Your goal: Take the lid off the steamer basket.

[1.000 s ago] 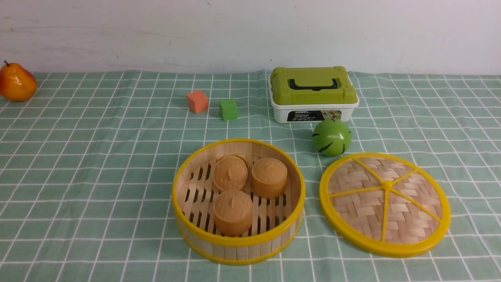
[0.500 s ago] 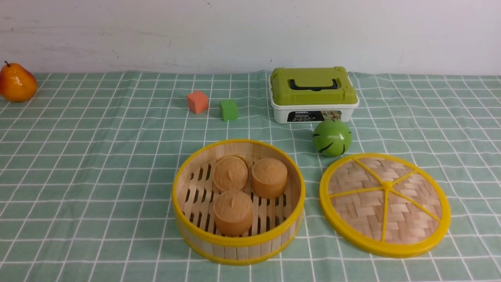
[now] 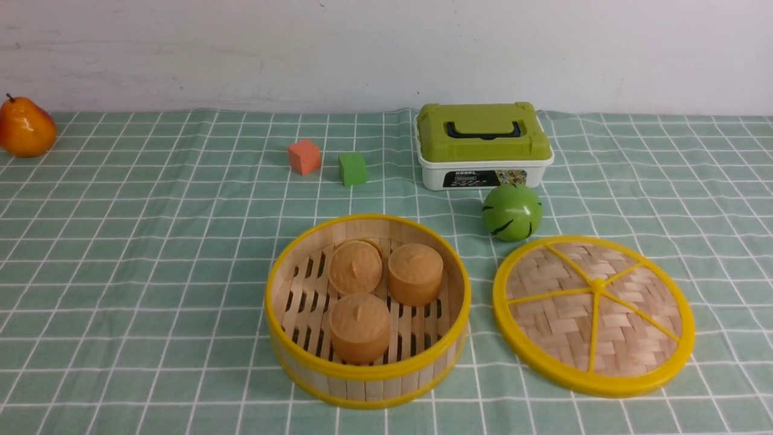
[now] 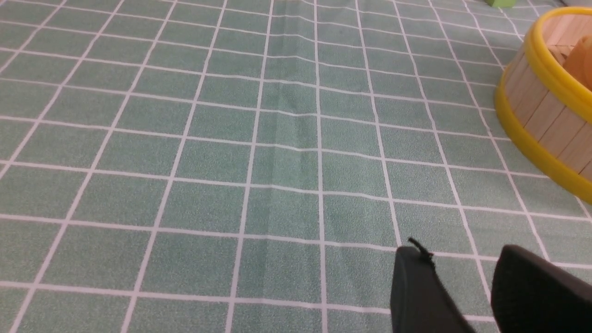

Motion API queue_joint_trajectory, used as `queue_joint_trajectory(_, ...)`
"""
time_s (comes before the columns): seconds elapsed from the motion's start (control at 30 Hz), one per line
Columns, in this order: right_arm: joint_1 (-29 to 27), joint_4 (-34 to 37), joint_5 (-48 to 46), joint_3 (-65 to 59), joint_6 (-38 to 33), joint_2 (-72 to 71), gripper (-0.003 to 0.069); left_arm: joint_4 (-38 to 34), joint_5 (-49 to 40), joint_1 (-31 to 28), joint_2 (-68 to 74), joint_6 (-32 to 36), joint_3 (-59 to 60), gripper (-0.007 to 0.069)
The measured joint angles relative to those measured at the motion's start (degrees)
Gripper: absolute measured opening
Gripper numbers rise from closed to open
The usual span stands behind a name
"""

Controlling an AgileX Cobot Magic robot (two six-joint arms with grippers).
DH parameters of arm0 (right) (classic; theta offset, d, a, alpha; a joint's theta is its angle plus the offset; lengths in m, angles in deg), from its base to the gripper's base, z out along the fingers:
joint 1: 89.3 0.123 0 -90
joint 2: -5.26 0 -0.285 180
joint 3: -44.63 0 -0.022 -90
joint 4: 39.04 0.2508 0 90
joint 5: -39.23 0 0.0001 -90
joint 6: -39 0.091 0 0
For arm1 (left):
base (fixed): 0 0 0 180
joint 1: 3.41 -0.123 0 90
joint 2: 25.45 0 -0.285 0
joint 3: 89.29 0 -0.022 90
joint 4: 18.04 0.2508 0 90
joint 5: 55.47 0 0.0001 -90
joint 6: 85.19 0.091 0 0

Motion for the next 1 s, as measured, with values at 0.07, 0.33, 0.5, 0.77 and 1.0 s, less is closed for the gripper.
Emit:
queue_joint_trajectory(0.07, 0.00, 0.00, 0.00, 0.00, 0.00, 0.00, 0.0008, 0.00, 0.00, 0.00, 0.00, 0.00, 0.00, 0.0239)
queue_joint_trajectory(0.33, 0.00, 0.00, -0.05, 0.00, 0.06, 0.00, 0.0020, 0.00, 0.00, 0.00, 0.00, 0.00, 0.00, 0.0239)
queue_joint_trajectory(0.5, 0.00, 0.00, -0.05, 0.00, 0.06, 0.00, 0.0025, 0.00, 0.00, 0.00, 0.00, 0.00, 0.00, 0.0239)
queue_joint_trajectory(0.77, 0.00, -0.05, -0.05, 0.00, 0.06, 0.00, 0.0034, 0.00, -0.05, 0.00, 0.00, 0.00, 0.00, 0.0239)
queue_joint_trajectory(1.0, 0.00, -0.05, -0.05, 0.00, 0.06, 0.00, 0.0042, 0.00, -0.05, 0.00, 0.00, 0.00, 0.00, 0.0239)
